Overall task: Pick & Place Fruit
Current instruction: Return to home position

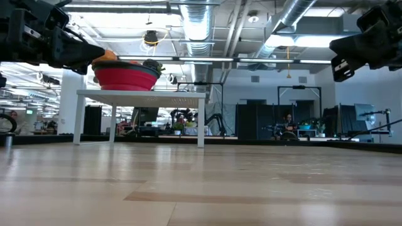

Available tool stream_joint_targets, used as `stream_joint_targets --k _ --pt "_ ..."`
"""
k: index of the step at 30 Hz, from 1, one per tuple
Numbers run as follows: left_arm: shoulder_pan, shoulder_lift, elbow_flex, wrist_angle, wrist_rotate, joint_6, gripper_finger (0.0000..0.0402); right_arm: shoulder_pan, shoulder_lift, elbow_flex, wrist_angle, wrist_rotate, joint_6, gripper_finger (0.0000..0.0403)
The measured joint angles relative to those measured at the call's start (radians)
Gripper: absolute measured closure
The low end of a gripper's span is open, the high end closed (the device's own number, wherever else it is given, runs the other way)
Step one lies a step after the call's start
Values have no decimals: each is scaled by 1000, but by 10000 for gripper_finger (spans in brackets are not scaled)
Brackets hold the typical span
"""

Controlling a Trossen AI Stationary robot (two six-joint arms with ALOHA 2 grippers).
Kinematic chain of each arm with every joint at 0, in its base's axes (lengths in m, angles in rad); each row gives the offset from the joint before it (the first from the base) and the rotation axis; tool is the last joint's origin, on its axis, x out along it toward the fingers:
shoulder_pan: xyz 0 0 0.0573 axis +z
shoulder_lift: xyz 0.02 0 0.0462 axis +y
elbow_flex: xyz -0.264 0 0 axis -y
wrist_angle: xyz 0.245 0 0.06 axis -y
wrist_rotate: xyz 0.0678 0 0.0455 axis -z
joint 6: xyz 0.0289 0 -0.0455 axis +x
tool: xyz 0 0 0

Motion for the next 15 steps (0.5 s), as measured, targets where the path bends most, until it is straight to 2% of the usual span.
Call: stream_joint_targets --k 15 --pt "0 0 0 7 0 0 385 -46 0 -1 2 0 -17 397"
